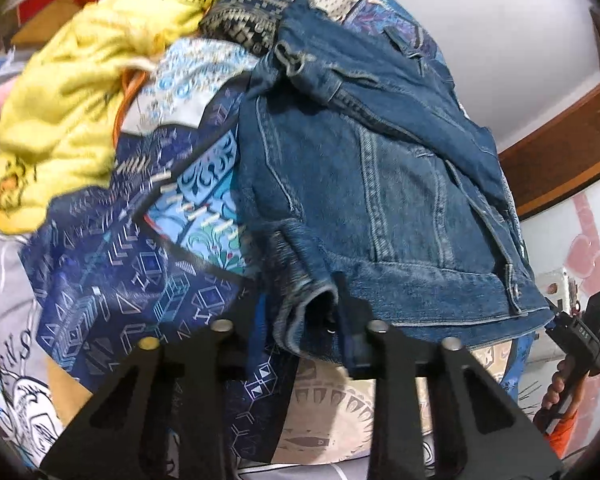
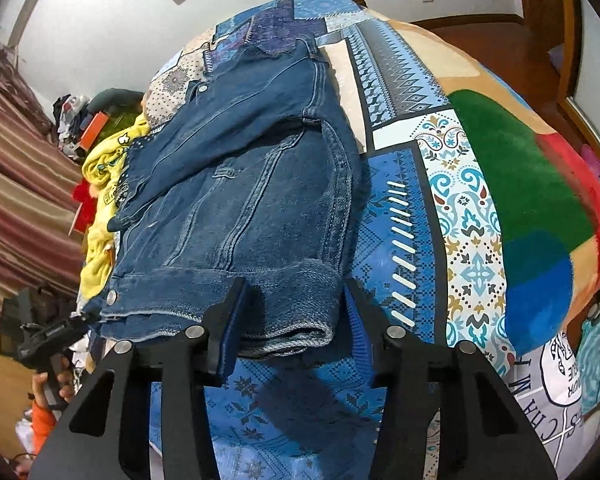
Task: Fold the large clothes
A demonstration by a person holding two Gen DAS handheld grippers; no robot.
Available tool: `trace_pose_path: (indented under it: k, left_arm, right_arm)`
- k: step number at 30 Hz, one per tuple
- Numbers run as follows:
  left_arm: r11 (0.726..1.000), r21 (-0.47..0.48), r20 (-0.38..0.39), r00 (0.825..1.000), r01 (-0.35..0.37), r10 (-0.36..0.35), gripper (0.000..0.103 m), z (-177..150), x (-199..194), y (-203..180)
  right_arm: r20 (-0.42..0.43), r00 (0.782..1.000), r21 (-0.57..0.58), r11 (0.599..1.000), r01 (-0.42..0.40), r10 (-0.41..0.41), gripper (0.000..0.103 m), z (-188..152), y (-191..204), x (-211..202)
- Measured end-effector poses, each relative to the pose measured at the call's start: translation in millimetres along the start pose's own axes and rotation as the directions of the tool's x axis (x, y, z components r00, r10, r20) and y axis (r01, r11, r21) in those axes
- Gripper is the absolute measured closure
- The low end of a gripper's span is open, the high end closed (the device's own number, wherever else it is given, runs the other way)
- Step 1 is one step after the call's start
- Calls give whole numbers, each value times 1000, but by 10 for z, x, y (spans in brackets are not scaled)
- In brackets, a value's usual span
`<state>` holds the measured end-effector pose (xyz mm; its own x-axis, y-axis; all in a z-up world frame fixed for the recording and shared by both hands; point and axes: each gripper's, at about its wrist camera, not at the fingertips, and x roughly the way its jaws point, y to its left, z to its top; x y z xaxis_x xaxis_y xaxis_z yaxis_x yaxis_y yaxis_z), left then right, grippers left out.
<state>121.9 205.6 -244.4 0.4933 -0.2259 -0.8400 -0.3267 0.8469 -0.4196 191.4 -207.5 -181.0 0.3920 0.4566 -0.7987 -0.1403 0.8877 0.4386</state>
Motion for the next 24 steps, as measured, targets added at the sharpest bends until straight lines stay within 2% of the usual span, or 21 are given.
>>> trace_pose_path:
  k: [2,5,9,13,20,24]
  left_arm:
    - [1000,4,24,1000,11,-11,86,25,-62,-28]
    - [1000,8,65,998,23,-24,91,87,-174,-98]
    - [999,36,129,991,32,-37,92,258,-325,-240]
    - [995,63,204,975,74,-85,92,531,-528,-385]
    - [989,105,311,941,101,-129,92,1231,-704,-657]
    - [991,83,339,932,104,-126,92,1696,-627,-674]
  right_arm:
    - [4,1000,-12,1000,10,-10,75,2,28,-16]
    - [25,999,-44,999,21,-20,85,48,97,-79]
    - [76,997,-98,995,24,-17,89,190,236,-174]
    - [123,992,-147,989,8,10,90,424,409,-226]
    - [233,972,-233,972,18,38,90,986,716,-288]
    - [291,956,-260,964,48,31,90,1366,852,-259]
